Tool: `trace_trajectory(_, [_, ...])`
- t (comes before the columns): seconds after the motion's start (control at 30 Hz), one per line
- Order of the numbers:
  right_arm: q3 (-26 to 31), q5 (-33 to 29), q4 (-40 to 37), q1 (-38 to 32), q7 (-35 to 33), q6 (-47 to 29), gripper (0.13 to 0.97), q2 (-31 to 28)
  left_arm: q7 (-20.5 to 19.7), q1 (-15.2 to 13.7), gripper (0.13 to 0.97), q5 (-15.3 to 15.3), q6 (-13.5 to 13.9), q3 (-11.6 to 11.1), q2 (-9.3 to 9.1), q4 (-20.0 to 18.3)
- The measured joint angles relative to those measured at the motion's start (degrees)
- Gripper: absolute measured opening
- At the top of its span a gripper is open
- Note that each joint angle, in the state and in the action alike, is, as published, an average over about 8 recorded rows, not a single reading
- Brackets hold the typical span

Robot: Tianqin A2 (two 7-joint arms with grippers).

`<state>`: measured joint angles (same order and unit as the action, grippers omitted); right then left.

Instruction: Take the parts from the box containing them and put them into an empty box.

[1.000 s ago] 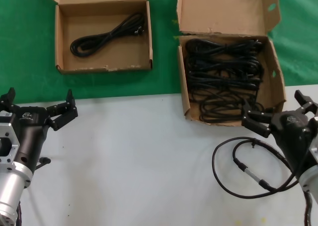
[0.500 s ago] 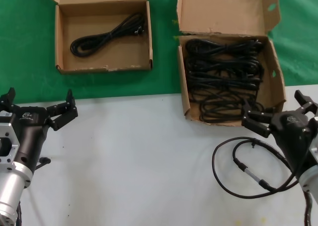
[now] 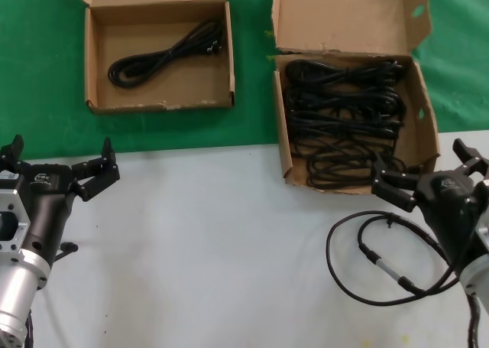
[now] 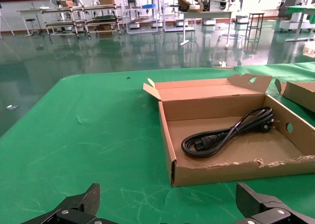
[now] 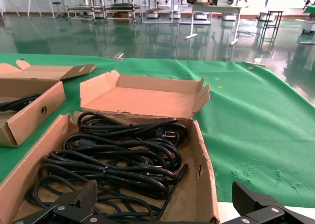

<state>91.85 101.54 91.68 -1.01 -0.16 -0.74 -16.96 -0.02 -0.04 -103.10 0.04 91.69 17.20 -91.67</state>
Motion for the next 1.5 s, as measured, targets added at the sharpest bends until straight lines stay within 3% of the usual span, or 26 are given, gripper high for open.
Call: trace_trajectory(1.5, [0.0, 0.0, 0.0, 0.0, 0.0, 0.0, 0.966, 0.0, 0.0, 0.0, 0.966, 0.0, 0.0, 0.0, 0.00, 0.0])
